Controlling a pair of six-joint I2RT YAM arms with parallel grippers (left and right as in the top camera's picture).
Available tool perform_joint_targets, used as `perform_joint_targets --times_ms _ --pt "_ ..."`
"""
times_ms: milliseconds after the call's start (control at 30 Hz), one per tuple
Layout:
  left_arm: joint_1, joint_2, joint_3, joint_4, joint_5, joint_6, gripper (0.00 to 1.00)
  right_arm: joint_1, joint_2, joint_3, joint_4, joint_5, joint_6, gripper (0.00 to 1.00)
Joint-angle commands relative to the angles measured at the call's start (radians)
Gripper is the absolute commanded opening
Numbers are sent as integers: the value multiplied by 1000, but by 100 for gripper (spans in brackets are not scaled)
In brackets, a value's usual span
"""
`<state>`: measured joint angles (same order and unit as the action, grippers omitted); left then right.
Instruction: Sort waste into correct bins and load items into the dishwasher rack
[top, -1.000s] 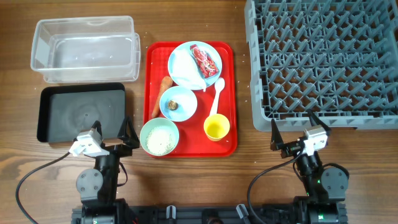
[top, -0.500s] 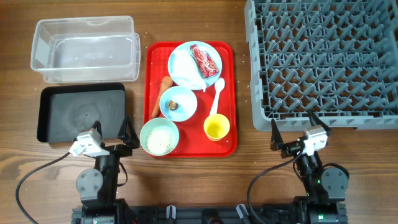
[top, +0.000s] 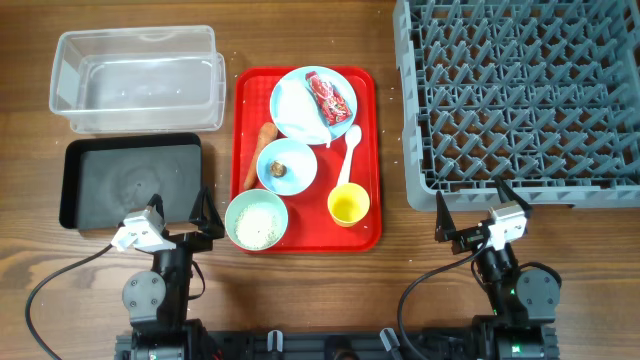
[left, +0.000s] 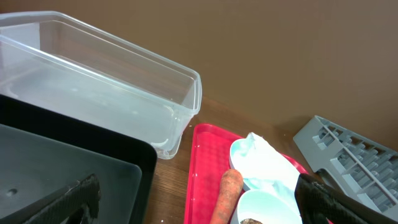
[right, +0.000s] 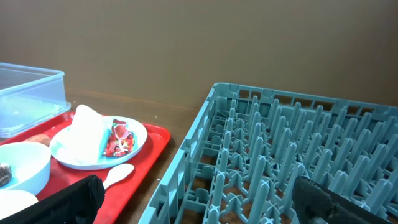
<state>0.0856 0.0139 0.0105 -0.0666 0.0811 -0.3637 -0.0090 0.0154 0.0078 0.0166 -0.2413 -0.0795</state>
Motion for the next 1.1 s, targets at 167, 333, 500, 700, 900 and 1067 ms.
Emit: perform_joint_targets --times_ms 167,333,500,700,900,1067 --pt "-5 -7 -5 -2 19 16 100 6 -11 -3 5 10 2 100" --pt "-5 -7 -5 -3 19 16 100 6 -11 -3 5 10 1 100" --pt "-5 -7 -5 -2 19 16 100 6 -11 -3 5 10 1 100" --pt "-5 -7 -5 -2 19 16 100 6 -11 -3 5 21 -1 100" --pt "-5 -7 -5 -2 19 16 100 6 -11 -3 6 41 -1 100" --pt "-5 -7 -5 -2 0 16 100 6 -11 -3 13 54 32 100"
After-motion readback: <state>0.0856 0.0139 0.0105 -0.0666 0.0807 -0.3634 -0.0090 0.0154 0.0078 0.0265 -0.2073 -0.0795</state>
